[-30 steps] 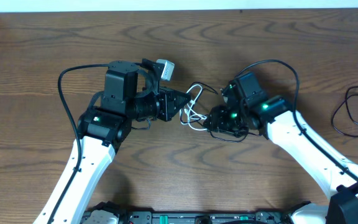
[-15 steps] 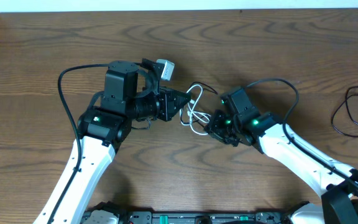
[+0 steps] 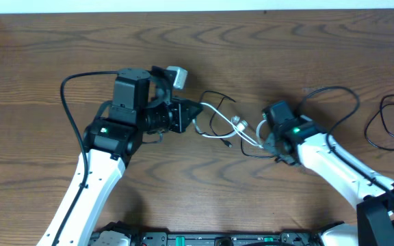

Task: Untangle cables
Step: 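Grasp the white cable with the right gripper and pull it rightward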

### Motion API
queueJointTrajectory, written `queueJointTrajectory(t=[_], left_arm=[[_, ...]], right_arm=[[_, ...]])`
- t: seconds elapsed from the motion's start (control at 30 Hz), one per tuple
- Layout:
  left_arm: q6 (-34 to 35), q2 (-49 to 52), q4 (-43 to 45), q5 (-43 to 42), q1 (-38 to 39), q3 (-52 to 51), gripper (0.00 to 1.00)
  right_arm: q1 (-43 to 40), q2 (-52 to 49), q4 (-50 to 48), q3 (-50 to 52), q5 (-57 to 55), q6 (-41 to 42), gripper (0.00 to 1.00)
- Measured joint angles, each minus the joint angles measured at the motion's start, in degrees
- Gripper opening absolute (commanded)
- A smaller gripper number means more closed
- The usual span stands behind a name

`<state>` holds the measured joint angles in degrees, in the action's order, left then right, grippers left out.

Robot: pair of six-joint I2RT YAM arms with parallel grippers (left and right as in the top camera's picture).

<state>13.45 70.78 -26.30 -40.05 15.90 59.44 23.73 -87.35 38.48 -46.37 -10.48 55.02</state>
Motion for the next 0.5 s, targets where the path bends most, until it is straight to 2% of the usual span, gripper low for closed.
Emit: queueJointTrajectory(t=[0.23, 0.5], left_arm=[[0.0, 0.0, -5.4, 4.6, -5.9, 0.0, 0.07], [-1.4, 0.0, -9.6, 6.9, -8.9, 0.0, 0.07]], right_arm=[[-10.9, 0.1, -0.2, 0.0, -6.1, -2.1, 0.01], [-20.0, 2.8, -5.9, 0.0, -3.2, -9.2, 0.01]])
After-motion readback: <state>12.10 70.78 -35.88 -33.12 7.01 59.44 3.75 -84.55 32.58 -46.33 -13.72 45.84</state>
